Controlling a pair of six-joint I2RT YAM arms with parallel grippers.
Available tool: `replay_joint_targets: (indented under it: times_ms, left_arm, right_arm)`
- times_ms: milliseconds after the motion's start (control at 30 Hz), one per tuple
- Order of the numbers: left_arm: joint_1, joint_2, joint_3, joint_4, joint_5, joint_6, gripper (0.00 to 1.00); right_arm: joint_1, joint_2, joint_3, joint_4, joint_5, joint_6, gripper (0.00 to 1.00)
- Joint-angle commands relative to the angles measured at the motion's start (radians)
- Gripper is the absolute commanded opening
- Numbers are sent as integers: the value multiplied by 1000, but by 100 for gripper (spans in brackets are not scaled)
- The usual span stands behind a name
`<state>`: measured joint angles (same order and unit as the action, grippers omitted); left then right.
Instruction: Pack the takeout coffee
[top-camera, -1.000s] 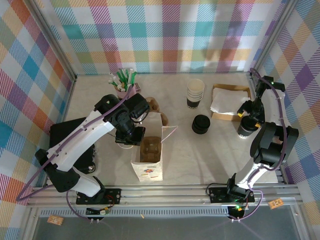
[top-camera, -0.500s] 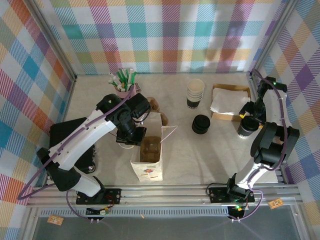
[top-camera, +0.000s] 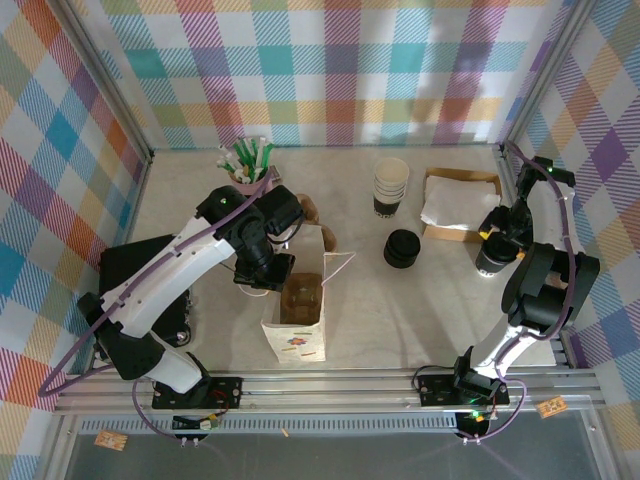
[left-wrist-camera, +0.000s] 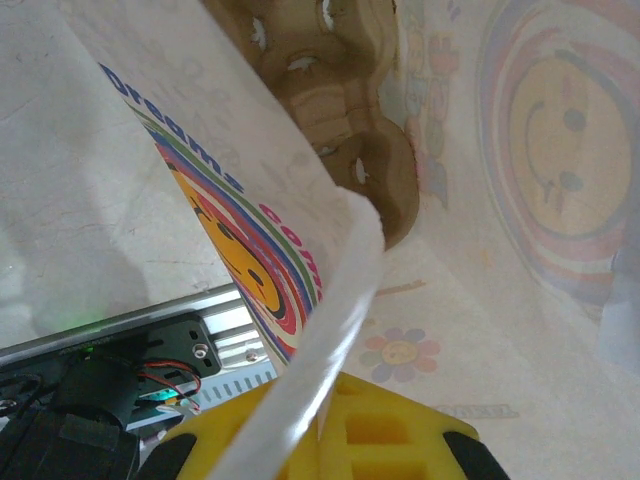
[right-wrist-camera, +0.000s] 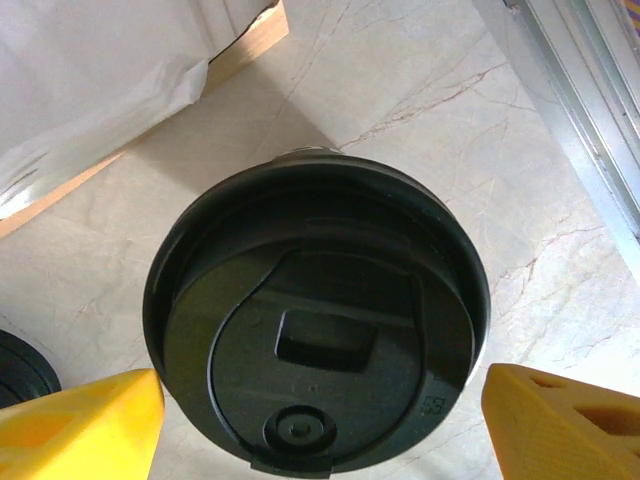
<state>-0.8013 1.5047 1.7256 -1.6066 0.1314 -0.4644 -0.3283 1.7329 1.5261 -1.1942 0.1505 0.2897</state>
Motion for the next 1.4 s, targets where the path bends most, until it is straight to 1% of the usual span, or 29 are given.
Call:
replay_joint_targets:
  times_ms: [0,200,600,733,800,933,1133,1367]
  left_arm:
    - [11,17,17,-44,20,29,0]
    - [13,23,19,-42,24,45,0]
    - [20,29,31,-56,26,88,0]
    - [25,35,35,-58,30,101,0]
    - [27,41,41,-64,27,108,0]
    - [33,41,52,-66,19,110,0]
    - [36,34,50,-53,19,113,0]
    - [42,19,40,-37,16,110,0]
  right_arm:
    - [-8,30,12,2,-23,-27,82]
    - [-9,32,-7,11,-26,-24,82]
    - [-9,45,-33,33,-24,-29,76]
    - [-9,44,-37,41,-29,-40,72]
    - [-9,39,-44,54,-44,-56,67]
    - [-9,26,-34,52,-46,-72,64]
    - [-9,-23,-36,41,-46,-104,59]
    - [-2,-108,-43,-18,-58,-118,52]
